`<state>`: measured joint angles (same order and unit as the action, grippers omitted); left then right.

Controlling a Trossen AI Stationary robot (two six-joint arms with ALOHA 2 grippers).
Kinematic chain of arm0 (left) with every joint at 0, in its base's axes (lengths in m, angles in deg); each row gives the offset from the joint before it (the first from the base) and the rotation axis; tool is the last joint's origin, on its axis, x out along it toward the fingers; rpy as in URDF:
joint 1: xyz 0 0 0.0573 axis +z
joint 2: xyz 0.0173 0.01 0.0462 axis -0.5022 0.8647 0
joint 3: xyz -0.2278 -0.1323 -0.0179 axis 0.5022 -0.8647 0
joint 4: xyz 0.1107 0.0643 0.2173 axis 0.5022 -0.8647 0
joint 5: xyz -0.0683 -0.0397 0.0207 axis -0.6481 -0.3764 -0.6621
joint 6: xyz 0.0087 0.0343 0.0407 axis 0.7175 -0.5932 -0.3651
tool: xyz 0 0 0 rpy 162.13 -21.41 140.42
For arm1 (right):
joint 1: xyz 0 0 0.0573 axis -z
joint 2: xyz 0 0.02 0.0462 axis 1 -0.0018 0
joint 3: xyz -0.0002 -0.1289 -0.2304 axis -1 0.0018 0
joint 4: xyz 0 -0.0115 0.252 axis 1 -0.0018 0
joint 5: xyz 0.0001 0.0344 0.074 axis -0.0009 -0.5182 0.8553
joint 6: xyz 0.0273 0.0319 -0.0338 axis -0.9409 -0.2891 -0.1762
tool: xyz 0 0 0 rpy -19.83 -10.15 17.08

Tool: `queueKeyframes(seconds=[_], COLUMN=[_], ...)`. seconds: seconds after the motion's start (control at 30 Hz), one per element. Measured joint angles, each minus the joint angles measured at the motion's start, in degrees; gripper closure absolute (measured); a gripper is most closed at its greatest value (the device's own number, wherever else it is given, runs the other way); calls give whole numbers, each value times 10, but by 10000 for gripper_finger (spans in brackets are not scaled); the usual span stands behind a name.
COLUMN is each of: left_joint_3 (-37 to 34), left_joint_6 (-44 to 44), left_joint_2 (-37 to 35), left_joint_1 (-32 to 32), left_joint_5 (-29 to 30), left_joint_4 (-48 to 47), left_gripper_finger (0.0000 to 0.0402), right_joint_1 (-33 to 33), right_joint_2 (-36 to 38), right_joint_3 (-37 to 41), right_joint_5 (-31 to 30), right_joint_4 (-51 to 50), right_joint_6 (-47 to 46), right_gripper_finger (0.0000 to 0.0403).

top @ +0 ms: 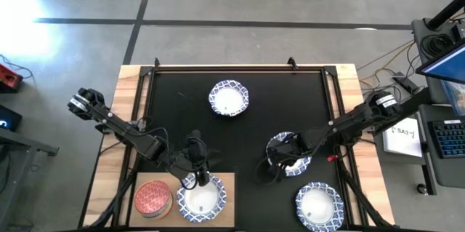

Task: Place and stack bowls onto a shelf
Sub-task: Stack the white patterned bowl on top of the white patterned bowl on the shelf

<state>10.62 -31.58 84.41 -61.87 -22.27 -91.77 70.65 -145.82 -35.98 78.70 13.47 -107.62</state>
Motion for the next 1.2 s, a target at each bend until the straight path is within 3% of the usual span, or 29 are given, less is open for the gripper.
queueKeyframes(seconds=[0.3, 0.73, 1.2], left_joint_3=[0, 0, 0], left_joint_6=[-2, -3, -11], left_joint_2=[0, 0, 0], left_joint_1=[0, 0, 1], left_joint_5=[0, 0, 0], left_joint_4=[0, -2, 0], left_gripper_finger=[295, 295, 295], right_joint_1=[0, 0, 0], right_joint_2=[-52, -55, -55], right_joint_3=[-10, -10, -10], right_joint_5=[3, 4, 26], right_joint_4=[0, -28, -32], right_joint_6=[33, 72, 117], right_gripper_finger=[113, 206, 375])
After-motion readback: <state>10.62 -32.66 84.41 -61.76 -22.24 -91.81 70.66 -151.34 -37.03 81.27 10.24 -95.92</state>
